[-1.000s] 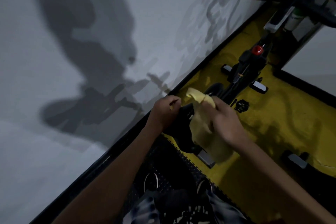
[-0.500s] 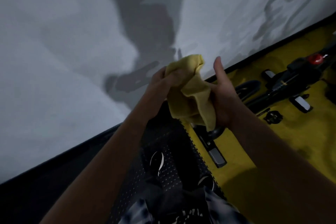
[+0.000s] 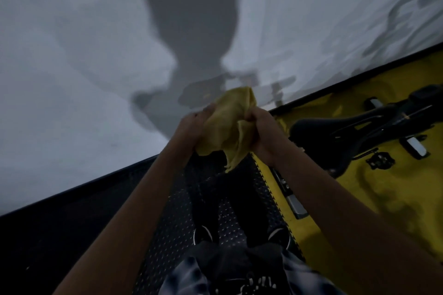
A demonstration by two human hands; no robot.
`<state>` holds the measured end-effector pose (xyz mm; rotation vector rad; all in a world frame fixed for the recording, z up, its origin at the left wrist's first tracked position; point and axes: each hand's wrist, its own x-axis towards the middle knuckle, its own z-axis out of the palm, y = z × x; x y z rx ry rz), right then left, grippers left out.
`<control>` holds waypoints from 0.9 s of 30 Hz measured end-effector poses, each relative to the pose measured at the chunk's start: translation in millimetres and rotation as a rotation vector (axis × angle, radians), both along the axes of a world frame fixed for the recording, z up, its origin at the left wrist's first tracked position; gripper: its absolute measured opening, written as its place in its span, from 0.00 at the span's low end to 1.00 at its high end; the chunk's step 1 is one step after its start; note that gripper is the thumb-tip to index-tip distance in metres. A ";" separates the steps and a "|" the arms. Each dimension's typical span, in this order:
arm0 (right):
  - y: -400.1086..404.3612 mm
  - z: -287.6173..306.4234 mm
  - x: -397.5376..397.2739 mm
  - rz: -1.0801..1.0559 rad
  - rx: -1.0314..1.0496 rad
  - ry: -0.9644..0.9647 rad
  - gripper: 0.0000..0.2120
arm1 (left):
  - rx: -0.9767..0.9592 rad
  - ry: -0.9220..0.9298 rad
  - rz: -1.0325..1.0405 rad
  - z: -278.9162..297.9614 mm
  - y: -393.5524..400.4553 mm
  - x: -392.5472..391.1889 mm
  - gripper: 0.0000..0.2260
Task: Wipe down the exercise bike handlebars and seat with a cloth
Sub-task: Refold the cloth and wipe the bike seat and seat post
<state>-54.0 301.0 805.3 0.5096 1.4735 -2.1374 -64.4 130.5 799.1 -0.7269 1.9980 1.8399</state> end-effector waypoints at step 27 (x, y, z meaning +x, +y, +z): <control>-72.3 -421.1 -8.7 0.249 0.602 -0.324 0.11 | -0.200 -0.196 -0.022 -410.5 -88.4 34.3 0.09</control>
